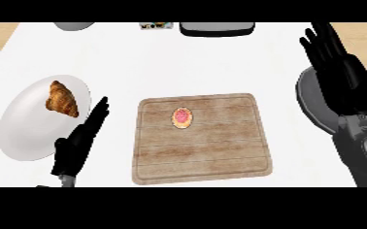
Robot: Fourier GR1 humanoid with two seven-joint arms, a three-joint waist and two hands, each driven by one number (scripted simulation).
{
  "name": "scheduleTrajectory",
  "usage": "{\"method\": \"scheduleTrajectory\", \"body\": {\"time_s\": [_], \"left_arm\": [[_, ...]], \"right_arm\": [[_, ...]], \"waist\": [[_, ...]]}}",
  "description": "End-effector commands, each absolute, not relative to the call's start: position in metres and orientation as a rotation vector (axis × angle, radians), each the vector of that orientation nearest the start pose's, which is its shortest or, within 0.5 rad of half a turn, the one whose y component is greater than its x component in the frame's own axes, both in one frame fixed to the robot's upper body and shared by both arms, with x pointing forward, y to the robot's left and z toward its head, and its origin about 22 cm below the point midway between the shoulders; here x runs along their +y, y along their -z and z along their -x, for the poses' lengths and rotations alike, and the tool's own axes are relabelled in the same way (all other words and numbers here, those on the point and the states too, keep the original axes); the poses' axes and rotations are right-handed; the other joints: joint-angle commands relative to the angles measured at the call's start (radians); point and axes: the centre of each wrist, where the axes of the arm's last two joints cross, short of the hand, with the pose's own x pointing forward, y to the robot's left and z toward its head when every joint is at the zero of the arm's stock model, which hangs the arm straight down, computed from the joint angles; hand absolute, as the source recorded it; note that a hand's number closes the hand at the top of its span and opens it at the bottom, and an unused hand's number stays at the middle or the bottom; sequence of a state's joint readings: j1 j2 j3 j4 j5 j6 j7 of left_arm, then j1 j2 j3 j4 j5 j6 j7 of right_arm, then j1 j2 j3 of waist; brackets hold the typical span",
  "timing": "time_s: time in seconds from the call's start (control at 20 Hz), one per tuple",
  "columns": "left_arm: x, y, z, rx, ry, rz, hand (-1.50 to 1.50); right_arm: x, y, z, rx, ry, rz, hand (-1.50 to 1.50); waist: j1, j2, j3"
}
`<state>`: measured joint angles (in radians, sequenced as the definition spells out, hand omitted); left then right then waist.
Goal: Pick the cupcake from the cutting board and place it in the pan
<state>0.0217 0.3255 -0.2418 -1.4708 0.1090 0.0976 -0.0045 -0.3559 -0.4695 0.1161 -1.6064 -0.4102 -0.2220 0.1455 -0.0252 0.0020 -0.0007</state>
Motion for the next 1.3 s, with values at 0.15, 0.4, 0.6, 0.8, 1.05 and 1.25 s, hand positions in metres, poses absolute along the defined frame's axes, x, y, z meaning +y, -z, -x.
{"method": "scheduleTrajectory", "body": {"time_s": [0.15,0.4,0.6,0.8,1.05,1.25], "left_arm": [[0.219,0.004,-0.248,-1.436,0.221,0.092,0.00],[0.194,0.001,-0.252,-1.394,0.175,0.246,0.00],[0.209,-0.009,-0.268,-1.370,0.128,0.233,0.00],[0.216,-0.007,-0.255,-1.367,0.105,0.231,0.00],[0.206,-0.015,-0.263,-1.353,0.121,0.252,0.00],[0.201,-0.011,-0.259,-1.336,0.131,0.252,0.00]], "right_arm": [[-0.175,-0.143,-0.324,-1.813,-0.535,0.154,1.50],[-0.179,-0.148,-0.337,-1.842,-0.953,0.680,-1.50],[-0.090,-0.125,-0.328,-2.068,-0.874,0.646,-1.50],[-0.062,-0.118,-0.333,-1.746,-1.216,0.701,-1.50],[-0.028,-0.108,-0.330,-1.278,-1.545,0.905,-1.50],[0.014,-0.105,-0.318,-0.957,-1.720,1.052,-1.50]], "waist": [[0.094,0.008,-0.006],[0.101,0.007,-0.012],[0.068,0.005,-0.002],[0.065,-0.002,-0.003],[0.065,-0.008,-0.008],[0.070,-0.012,-0.008]]}}
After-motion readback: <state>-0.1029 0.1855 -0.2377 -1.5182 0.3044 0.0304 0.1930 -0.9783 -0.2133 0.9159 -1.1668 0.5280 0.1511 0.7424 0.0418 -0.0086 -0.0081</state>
